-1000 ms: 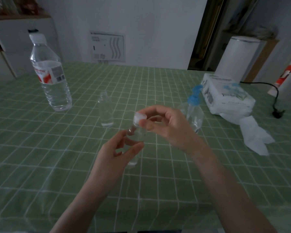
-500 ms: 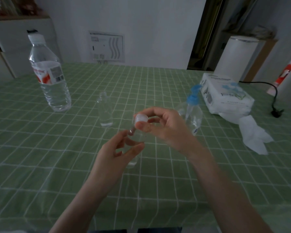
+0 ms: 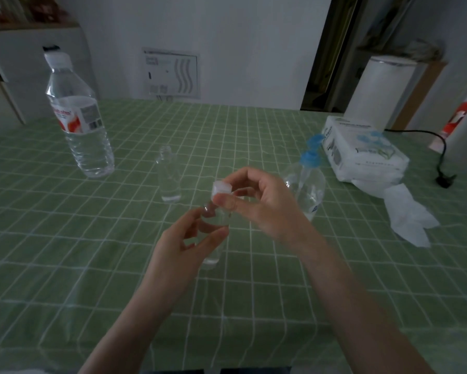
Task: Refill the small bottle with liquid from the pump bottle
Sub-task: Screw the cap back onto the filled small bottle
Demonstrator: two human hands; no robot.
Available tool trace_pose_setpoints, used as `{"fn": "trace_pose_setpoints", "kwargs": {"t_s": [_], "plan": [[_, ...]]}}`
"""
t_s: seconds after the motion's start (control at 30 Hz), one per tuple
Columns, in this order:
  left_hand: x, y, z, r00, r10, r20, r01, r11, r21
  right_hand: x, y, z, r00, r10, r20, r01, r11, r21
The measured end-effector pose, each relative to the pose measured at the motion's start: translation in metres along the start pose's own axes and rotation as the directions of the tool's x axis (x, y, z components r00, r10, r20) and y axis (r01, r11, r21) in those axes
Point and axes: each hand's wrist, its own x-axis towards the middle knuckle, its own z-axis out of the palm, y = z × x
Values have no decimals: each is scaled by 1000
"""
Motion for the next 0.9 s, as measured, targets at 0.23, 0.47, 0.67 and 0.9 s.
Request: {"fn": "trace_pose_setpoints", "kwargs": {"t_s": [0.23, 0.47, 0.67, 0.9], "plan": [[-2, 1, 3, 1000, 9, -6, -9, 1000, -20, -1, -2, -1, 996, 38, 75, -42, 998, 49], [-2, 0, 4, 1000, 17, 8, -17, 1000, -17, 1, -2, 3, 998, 53, 13, -53, 998, -16], [-1, 1, 1, 999, 35, -7, -35, 999, -34, -2, -2, 1, 997, 28, 68, -35, 995, 97], [-2, 1, -2, 999, 33, -2, -33, 998, -53, 1, 0, 0, 997, 56, 48, -59, 997, 58]]}}
